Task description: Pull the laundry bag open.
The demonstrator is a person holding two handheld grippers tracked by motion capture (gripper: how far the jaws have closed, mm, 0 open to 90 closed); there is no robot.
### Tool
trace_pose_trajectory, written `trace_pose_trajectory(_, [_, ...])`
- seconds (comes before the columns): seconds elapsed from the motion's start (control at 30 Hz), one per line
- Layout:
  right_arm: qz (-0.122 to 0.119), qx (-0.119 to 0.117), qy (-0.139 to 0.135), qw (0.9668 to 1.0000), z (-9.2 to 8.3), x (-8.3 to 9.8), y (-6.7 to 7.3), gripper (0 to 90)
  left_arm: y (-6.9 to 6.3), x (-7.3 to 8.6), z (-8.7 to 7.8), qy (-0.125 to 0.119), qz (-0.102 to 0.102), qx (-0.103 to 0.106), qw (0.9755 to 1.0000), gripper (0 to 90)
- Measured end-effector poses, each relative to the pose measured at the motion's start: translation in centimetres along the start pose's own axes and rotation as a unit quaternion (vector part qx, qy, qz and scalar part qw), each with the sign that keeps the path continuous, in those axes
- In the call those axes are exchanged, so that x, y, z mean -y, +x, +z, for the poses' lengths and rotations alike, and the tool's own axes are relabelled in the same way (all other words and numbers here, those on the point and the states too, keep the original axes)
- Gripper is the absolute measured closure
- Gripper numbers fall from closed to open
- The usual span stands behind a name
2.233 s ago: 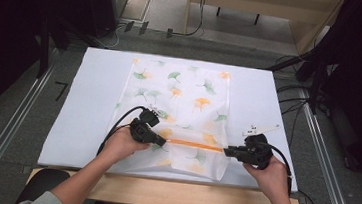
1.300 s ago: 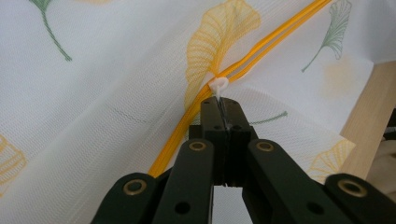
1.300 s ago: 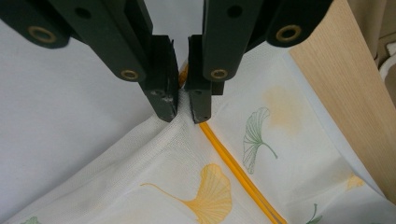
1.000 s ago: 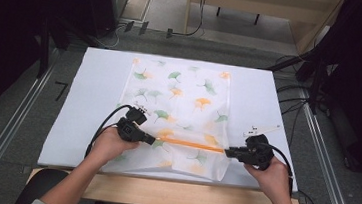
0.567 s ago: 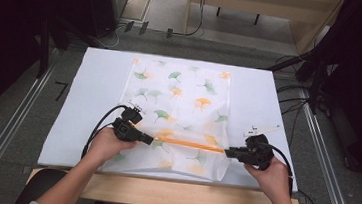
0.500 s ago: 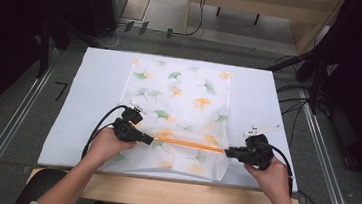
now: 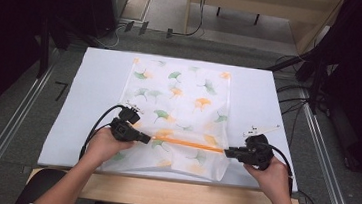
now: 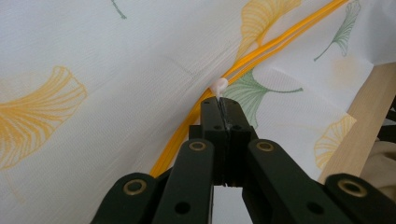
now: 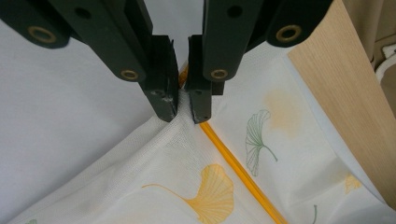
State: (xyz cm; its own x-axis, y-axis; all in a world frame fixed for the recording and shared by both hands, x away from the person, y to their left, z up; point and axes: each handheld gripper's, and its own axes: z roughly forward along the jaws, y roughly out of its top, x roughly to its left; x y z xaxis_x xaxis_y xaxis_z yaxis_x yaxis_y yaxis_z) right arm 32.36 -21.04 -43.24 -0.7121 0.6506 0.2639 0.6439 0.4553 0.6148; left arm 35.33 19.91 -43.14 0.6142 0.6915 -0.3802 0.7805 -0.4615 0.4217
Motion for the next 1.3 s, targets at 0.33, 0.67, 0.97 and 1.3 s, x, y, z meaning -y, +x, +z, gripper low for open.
trace_pose_trajectory(0.33, [0.008,0.002,0.002,1.0000,-0.1,0.1,-0.2,85.3,1.1,1.3,-1.8,-0.009,-0.010,-0.004,0.9999,90.0])
trace_pose_trajectory(0.67, [0.007,0.002,0.007,1.0000,0.1,0.0,0.0,85.4,1.2,1.8,-2.0,-0.020,-0.010,-0.003,0.9998,90.0])
trace_pose_trajectory(0.97, [0.006,0.001,0.005,1.0000,0.1,0.1,-0.2,85.4,1.2,1.8,-1.6,-0.017,-0.017,0.000,0.9997,90.0])
trace_pose_trajectory(1.3, [0.006,0.000,0.004,1.0000,0.1,0.1,-0.2,85.4,1.4,2.0,-1.7,-0.016,-0.019,-0.002,0.9997,90.0])
